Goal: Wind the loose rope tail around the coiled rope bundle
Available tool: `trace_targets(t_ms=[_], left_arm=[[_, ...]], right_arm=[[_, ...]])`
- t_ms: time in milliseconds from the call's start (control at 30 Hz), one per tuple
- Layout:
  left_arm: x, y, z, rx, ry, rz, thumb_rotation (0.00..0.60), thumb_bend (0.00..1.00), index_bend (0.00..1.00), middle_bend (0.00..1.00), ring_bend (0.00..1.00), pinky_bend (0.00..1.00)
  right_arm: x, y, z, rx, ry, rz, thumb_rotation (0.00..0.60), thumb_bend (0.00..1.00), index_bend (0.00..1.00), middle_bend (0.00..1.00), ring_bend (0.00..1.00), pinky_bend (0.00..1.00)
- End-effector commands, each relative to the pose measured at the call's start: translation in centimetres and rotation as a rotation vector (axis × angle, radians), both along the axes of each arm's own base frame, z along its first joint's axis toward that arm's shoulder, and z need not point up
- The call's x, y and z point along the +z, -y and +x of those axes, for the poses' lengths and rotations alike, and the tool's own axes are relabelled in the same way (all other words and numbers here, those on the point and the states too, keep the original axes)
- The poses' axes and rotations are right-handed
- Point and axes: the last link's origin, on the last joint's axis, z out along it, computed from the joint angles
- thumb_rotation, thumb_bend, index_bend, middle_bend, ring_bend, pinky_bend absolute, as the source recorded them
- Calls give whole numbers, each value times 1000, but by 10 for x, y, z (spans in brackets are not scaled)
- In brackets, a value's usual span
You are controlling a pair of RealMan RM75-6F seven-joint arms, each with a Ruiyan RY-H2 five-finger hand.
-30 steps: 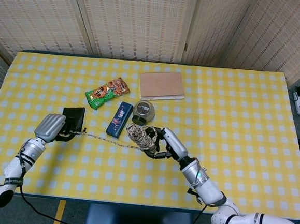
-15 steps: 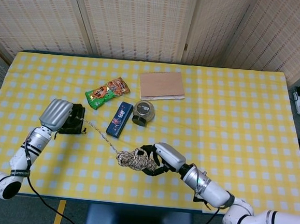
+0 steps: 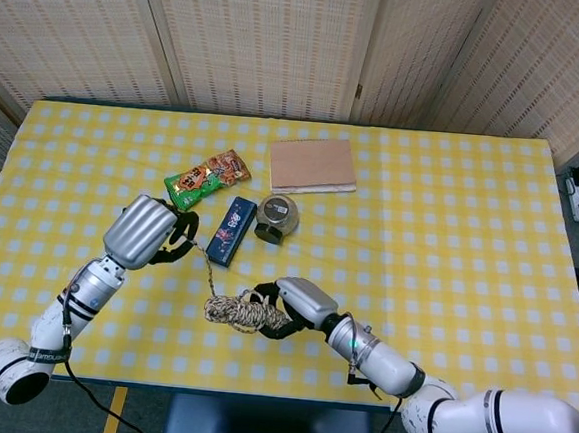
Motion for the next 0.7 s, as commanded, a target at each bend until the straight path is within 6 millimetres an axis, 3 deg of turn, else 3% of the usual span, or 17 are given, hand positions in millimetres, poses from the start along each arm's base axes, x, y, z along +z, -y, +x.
trace_targets(t_ms=[33, 200, 367, 700], left_arm=[[-2, 10, 16, -63, -4, 0, 600, 544, 657, 801, 764, 746], [-6, 22, 31, -122, 1, -8, 600, 544, 657, 801, 763, 746], [-10, 33, 34, -146, 8, -15, 600, 544, 657, 801, 762, 746], [-12, 43, 2, -89, 36, -39, 600, 544, 662, 801, 761, 746]], right_arm=[[-15, -1, 20, -11, -37, 6, 600, 462, 942, 756, 829, 746], [-25, 2, 36, -96, -47, -12, 600, 462, 945, 760, 834, 755], [-30, 8, 43, -220, -5, -43, 600, 462, 946, 760, 835, 764], [-28, 28, 32, -481, 217, -138, 600, 465, 953, 769, 842, 775]])
